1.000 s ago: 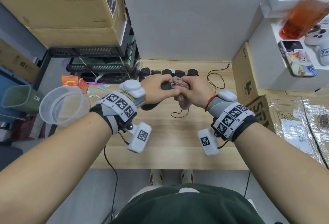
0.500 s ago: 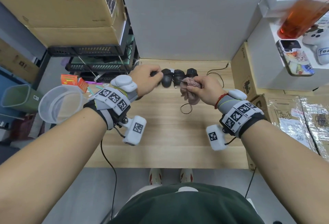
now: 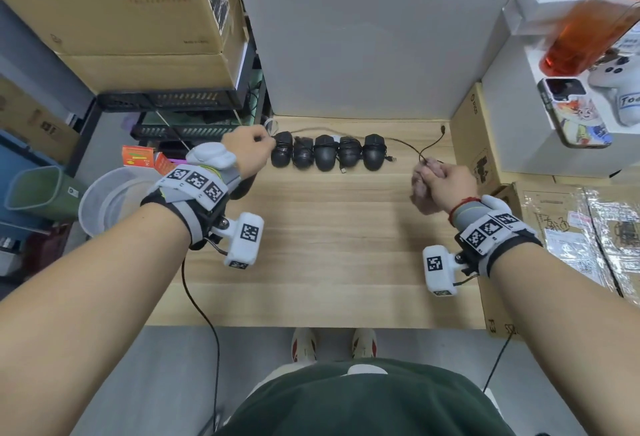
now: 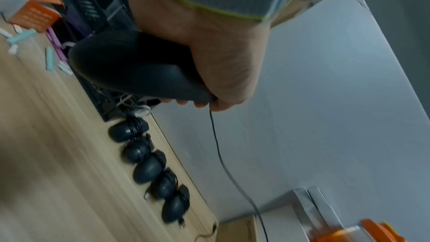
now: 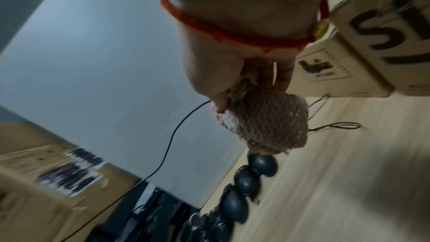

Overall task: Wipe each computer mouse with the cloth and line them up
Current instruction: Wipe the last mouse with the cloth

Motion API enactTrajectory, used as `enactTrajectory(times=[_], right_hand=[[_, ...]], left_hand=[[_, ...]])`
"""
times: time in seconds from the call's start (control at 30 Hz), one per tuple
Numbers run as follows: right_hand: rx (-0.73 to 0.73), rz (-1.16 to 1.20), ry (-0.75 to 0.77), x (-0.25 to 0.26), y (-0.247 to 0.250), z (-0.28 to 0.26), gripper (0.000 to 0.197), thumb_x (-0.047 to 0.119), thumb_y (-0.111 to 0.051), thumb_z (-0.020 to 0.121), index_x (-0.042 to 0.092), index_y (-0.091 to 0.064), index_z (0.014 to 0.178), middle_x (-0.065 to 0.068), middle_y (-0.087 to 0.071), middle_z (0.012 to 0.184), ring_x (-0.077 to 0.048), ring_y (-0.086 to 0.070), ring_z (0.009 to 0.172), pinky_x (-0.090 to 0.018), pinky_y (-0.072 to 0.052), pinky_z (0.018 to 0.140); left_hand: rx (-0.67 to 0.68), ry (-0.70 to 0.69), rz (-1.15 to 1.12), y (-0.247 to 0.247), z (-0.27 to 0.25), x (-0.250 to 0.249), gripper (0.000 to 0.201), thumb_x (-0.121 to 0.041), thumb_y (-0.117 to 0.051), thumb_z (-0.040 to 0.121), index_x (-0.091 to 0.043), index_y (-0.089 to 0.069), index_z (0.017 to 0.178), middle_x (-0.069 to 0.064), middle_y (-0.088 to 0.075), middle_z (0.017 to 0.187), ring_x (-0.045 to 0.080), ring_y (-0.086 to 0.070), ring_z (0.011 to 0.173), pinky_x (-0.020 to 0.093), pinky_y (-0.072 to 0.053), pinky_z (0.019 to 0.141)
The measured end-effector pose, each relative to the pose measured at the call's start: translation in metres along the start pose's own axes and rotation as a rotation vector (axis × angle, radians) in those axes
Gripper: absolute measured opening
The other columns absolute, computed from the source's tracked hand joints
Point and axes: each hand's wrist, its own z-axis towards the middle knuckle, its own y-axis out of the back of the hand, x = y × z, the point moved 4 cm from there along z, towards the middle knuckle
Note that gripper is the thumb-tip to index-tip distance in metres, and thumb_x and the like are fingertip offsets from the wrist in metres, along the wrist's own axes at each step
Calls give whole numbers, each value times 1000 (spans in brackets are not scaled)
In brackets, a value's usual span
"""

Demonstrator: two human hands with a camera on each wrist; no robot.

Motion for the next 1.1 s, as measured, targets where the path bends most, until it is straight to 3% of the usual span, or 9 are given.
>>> enactTrajectory(times=[0.1, 0.2, 0.4, 0.5, 0.67, 0.73, 0.8, 0.9, 1.1], right_hand=[[35, 105, 160, 37, -13, -10, 29, 38, -58, 98, 11, -69, 97, -11, -72, 91, -23, -66, 87, -28, -50, 80], [138, 143, 366, 83, -27, -30, 20, 29, -60, 98, 23, -62, 79, -1, -69, 72, 5, -62, 63, -12, -44, 63], [183, -90, 542, 116, -51, -45, 23, 39, -58, 89, 27, -57, 70, 9, -66, 65, -11, -61, 68, -33, -47, 68], [158, -149, 548, 121, -51, -47, 30, 40, -60, 92, 25, -52, 67, 12, -56, 57, 1, -50, 58, -29, -35, 62], [191, -155, 527, 115, -54, -43, 30, 41, -60, 92, 28, -51, 66, 11, -58, 62, -14, -55, 68, -34, -46, 67], [201, -150, 520, 111, -53, -42, 26, 42, -60, 90, 28, -55, 68, 11, -60, 63, -17, -58, 70, -34, -49, 68], [207, -152, 500, 103, -53, -37, 24, 40, -61, 90, 26, -58, 71, 9, -61, 63, -19, -59, 69, -34, -49, 66], [191, -176, 461, 86, -53, -28, 28, 32, -64, 92, 24, -55, 66, 8, -57, 63, -20, -54, 69, -33, -44, 63], [200, -263, 225, 23, -52, -11, 26, 32, -63, 93, 19, -61, 70, 1, -62, 66, -26, -62, 74, -34, -50, 69]], left_hand=[[103, -29, -25, -26, -12, -19, 28, -40, -58, 93, -20, -63, 73, -4, -62, 73, 20, -57, 78, 26, -37, 63], [160, -90, -52, -46, -23, -42, 46, -60, -56, 93, -19, -71, 80, -4, -67, 76, 15, -60, 77, 28, -42, 71], [154, -123, -61, -54, -37, -72, 59, -63, -44, 98, -18, -50, 61, -4, -53, 60, 17, -53, 65, 33, -38, 64], [136, -80, -82, -51, -34, -68, 54, -47, -43, 104, -17, -50, 59, -4, -54, 64, 24, -53, 72, 32, -33, 68], [172, -92, -119, -55, -32, -62, 57, -42, -37, 107, -13, -40, 59, 2, -43, 60, 28, -43, 64, 36, -32, 65], [180, -102, -133, -55, -30, -61, 58, -42, -35, 108, -10, -56, 65, 2, -47, 61, 25, -45, 62, 38, -36, 66], [186, -124, -166, -53, -30, -61, 53, -39, -33, 109, -19, -76, 85, -2, -54, 63, 16, -50, 63, 30, -41, 67], [157, -129, -252, -45, -28, -58, 52, -34, -31, 110, -25, -79, 92, -13, -54, 50, 5, -52, 59, 11, -34, 57], [219, -53, -508, -35, -11, -45, 64, -45, -29, 109, -32, -79, 71, 0, -66, 69, 20, -61, 65, 36, -51, 84]])
